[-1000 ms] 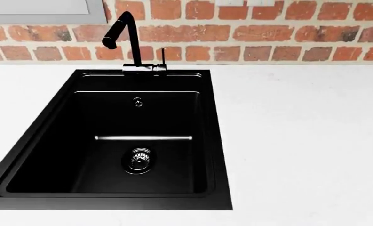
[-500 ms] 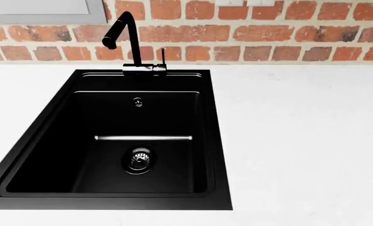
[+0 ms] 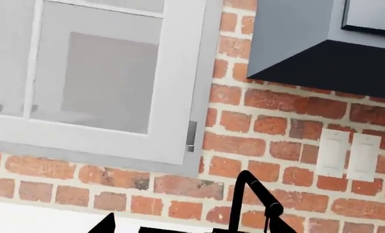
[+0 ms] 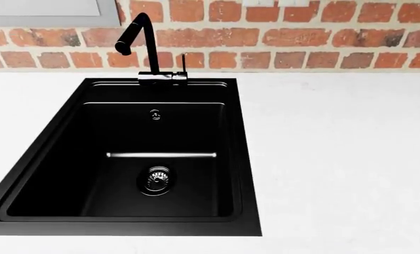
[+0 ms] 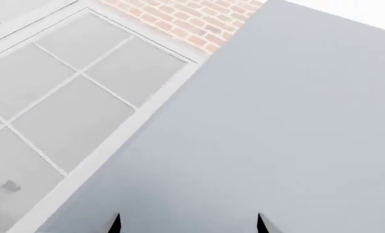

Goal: Pick and place the shaker into the drawer. Then close the cabinet.

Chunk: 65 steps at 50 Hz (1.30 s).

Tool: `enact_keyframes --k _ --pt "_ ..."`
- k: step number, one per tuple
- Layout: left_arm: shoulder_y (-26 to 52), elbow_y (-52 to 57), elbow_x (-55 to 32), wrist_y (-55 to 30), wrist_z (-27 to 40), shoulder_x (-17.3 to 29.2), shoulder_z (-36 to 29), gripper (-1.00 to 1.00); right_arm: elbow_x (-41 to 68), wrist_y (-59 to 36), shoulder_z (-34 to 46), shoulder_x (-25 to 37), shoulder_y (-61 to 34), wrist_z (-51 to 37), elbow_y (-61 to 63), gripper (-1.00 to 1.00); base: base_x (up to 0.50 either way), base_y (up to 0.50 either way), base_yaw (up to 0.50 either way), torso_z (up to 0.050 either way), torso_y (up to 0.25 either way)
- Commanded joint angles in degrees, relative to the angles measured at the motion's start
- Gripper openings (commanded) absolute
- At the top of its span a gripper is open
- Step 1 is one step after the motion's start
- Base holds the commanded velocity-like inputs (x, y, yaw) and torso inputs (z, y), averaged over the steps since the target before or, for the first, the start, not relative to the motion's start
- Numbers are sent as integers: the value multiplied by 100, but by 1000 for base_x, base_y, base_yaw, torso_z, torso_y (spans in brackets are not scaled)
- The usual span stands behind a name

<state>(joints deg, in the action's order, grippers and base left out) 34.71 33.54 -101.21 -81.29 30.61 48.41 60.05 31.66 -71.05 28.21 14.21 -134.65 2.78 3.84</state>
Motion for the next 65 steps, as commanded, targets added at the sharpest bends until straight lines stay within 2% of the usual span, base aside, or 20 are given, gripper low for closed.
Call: enact_keyframes --k 1,6,11,16,21,24,25,28,32,38,45,49,52,56,59,60,61,62,64,65 --pt "-1220 259 -506 -165 283 955 1881 100 -5837 2466 -505 -1420 -35 2598 -3559 100 0 0 0 0 0" --pt "-1233 252 -403 -161 209 986 1900 100 -6376 3623 -1149 -1420 -35 2741 -4886 100 0 0 0 0 0" --pt "-1367 334 -423 -259 194 921 2049 100 -6917 3655 -1688 -1420 -35 2910 -5878 100 0 0 0 0 0" --pt "-1534 433 -496 -370 190 830 2228 100 -7259 3648 -2025 -1419 -35 2863 -6363 100 0 0 0 0 0" --pt "-1765 522 -468 -659 2 657 2674 100 -7988 3487 -2280 -1306 -35 2832 -7138 100 0 0 0 0 0" --pt "-1911 608 -319 -749 -153 596 2848 100 -7818 3348 -2088 -1129 -35 2560 -7790 100 0 0 0 0 0" --pt "-1966 653 -262 -755 -197 570 2873 100 -7373 3213 -1618 -1059 -34 2481 -7883 100 0 0 0 0 0" --pt "-2168 814 -125 -752 -284 485 2950 100 -5107 3004 257 -786 187 1994 -7883 100 0 0 0 0 0" --pt "-2480 1009 -37 -721 -233 473 3062 100 -3749 3238 1544 -619 771 1872 -7883 100 3 0 0 0 0" --pt "-2932 1233 -229 -548 310 534 3111 100 -3570 3315 1670 -591 944 1861 -7883 100 5 0 1 0 0" --pt "-3999 1341 -930 -665 936 566 4203 100 -3570 3315 1670 -591 944 1861 -7883 100 14 0 7 0 0" --pt "-4497 1308 -1238 -651 1104 620 4759 100 -3570 3315 1670 -591 944 1861 -7883 100 14 0 8 0 0" --pt "-4606 1308 -1258 -662 1053 582 4924 100 -3570 3315 1670 -591 944 1861 -7883 100 14 0 8 0 0" --pt "-4354 1301 -1062 -288 1029 528 4306 100 -3570 3315 1670 -591 944 1861 -7883 100 14 1 8 0 0" --pt "-4019 1194 -919 549 1388 570 3143 100 -3570 3315 1670 -591 944 1861 -7883 100 15 1 8 5 0" --pt "-3885 1176 -860 843 1521 615 2721 100 -2758 4174 810 -469 1648 1002 -7883 100 17 3 9 0 0" --pt "-3738 1116 -862 1267 1745 730 2149 100 -2681 5034 -49 -531 1541 698 -7883 100 33 3 13 0 0" --pt "-3620 1035 -914 1649 1929 856 1654 100 -2700 5656 -753 -591 1449 875 -7883 100 33 3 15 15 0" --pt "-3338 862 -1096 2587 2279 1291 407 100 -2663 6090 -892 -773 1159 1161 -7879 100 35 4 18 11 0" --pt "-3179 816 -1082 2989 2371 1494 -133 100 -2681 5801 -841 -803 1210 1208 -7430 100 36 4 21 12 0"
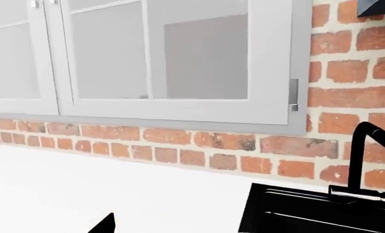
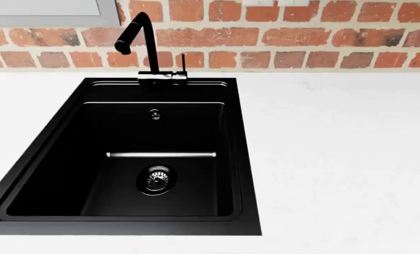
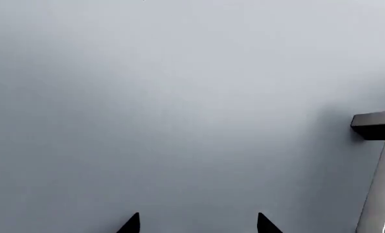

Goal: Pick and place the shaker into the drawer. Then close the cabinet.

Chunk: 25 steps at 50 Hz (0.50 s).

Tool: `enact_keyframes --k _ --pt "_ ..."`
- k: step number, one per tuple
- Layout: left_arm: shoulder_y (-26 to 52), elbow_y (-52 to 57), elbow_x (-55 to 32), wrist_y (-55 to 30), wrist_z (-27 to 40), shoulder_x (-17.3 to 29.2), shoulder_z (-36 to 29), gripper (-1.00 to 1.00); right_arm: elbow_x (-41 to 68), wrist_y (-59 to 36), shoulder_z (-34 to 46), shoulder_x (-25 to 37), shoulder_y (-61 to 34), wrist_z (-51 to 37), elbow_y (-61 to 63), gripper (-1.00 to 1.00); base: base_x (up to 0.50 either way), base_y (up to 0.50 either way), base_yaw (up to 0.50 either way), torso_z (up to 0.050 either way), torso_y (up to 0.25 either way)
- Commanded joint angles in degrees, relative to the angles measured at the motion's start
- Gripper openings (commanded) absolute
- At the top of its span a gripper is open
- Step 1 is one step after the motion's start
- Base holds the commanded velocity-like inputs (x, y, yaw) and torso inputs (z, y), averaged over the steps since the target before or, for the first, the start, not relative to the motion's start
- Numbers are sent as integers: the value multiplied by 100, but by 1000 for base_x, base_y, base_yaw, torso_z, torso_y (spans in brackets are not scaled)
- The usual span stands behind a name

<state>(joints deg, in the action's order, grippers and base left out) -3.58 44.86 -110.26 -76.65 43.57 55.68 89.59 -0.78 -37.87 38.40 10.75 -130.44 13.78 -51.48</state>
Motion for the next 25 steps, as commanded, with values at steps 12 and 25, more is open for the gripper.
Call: enact_keyframes --k 12,25 --pt "2433 120 -729 5412 1326 2021 -7037 100 3925 -5211 -3743 311 4348 -3296 8416 100 13 4 12 2 0" --pt "2180 728 -606 5073 1530 1753 -6533 100 11367 -3984 -3063 1183 5111 -9169 9385 100 0 0 0 0 0"
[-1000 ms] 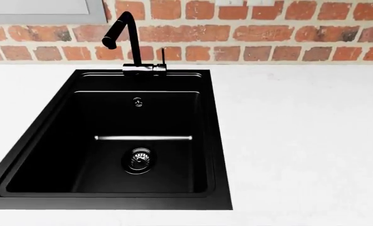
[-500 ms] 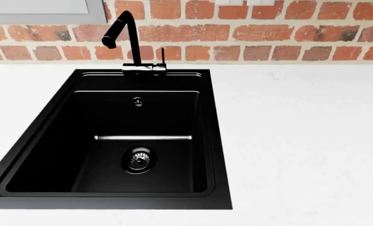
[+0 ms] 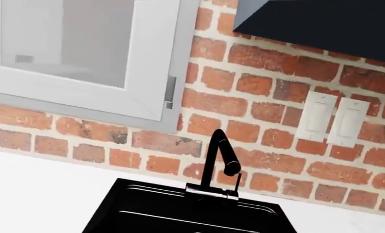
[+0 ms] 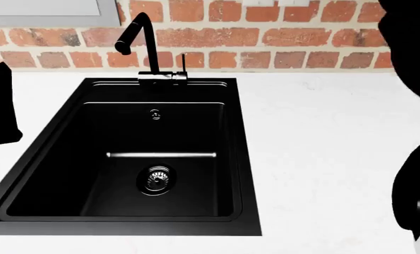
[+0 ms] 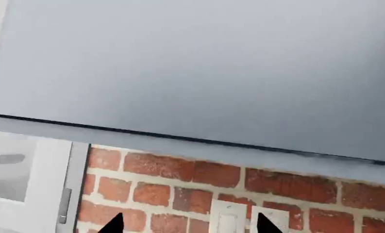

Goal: Pick and place the shaker into the drawer. Then close the cabinet.

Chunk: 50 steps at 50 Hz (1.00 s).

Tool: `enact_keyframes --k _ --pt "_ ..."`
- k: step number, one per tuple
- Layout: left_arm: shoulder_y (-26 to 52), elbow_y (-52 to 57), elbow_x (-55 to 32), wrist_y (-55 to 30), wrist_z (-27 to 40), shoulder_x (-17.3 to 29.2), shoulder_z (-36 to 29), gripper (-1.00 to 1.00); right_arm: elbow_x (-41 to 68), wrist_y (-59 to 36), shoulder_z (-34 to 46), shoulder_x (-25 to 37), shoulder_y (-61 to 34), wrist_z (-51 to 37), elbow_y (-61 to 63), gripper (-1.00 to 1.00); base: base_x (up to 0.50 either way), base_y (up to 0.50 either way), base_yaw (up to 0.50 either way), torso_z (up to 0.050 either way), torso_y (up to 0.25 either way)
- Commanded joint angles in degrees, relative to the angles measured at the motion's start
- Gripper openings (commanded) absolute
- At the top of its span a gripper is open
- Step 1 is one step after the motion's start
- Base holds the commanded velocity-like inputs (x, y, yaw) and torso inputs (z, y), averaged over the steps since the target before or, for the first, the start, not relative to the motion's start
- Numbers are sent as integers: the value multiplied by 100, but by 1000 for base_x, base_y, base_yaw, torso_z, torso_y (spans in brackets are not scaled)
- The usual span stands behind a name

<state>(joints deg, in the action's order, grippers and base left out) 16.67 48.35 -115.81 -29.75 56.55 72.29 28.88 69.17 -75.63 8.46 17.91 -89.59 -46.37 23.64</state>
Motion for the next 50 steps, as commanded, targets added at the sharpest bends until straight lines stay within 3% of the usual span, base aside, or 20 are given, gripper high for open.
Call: enact_keyframes --k 1,6,20,50 --pt "130 390 -52 345 230 76 -407 100 4381 -179 -47 461 1045 -3181 1894 100 0 0 0 0 0" --pt "-11 391 50 175 193 -70 -257 100 4253 -146 -41 382 1198 -3125 1985 100 0 -22 0 0 0" --pt "-331 488 125 -119 147 -384 109 100 4011 -102 -94 405 1504 -2925 2090 100 2 -497 0 0 0" --pt "-329 628 339 -238 140 -554 -189 100 4232 181 44 878 1595 -3015 2219 100 30 -500 0 0 0"
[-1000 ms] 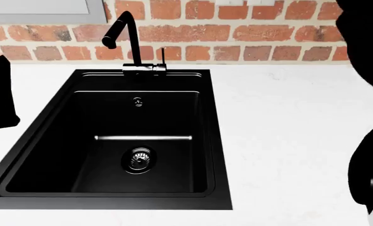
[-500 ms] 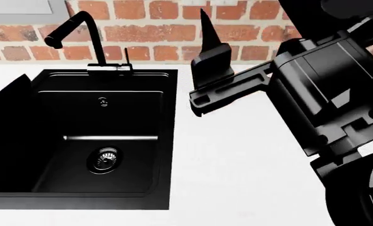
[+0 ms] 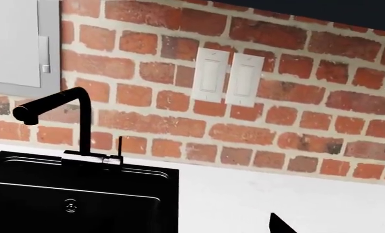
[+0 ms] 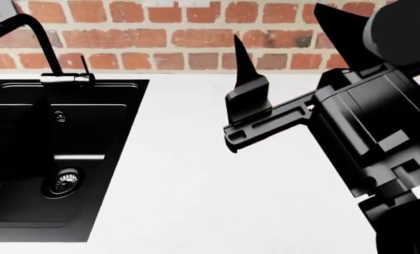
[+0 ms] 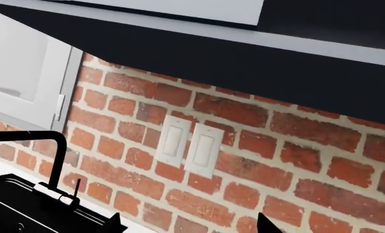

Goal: Pick and place the shaker into the drawer. Then close the cabinet.

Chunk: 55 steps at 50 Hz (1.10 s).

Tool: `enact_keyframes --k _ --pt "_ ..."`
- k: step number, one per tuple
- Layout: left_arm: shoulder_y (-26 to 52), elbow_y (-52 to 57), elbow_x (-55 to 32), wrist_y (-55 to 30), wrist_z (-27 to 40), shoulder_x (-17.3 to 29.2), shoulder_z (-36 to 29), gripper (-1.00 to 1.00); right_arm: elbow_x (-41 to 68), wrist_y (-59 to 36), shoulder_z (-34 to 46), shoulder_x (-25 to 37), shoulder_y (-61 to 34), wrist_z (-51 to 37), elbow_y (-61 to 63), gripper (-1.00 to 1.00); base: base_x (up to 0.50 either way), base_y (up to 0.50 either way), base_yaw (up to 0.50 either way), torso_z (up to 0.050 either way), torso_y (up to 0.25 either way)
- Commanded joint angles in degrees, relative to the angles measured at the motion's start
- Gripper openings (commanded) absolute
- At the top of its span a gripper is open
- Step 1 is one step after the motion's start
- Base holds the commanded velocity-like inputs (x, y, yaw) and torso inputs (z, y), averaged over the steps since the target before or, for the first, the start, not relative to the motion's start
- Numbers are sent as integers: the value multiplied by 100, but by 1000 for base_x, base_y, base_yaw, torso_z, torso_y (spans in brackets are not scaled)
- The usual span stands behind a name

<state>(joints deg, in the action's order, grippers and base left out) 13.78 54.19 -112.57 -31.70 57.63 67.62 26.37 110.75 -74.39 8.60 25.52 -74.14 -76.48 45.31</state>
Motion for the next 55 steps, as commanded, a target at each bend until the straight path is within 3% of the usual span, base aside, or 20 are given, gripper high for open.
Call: enact_keyframes --k 1,55 --pt "-36 48 7 -43 37 -82 63 100 77 65 33 129 55 -7 57 100 48 -500 0 0 0" --pt "8 83 10 -198 70 -161 32 100 40 381 292 472 112 30 158 100 40 -500 0 0 0"
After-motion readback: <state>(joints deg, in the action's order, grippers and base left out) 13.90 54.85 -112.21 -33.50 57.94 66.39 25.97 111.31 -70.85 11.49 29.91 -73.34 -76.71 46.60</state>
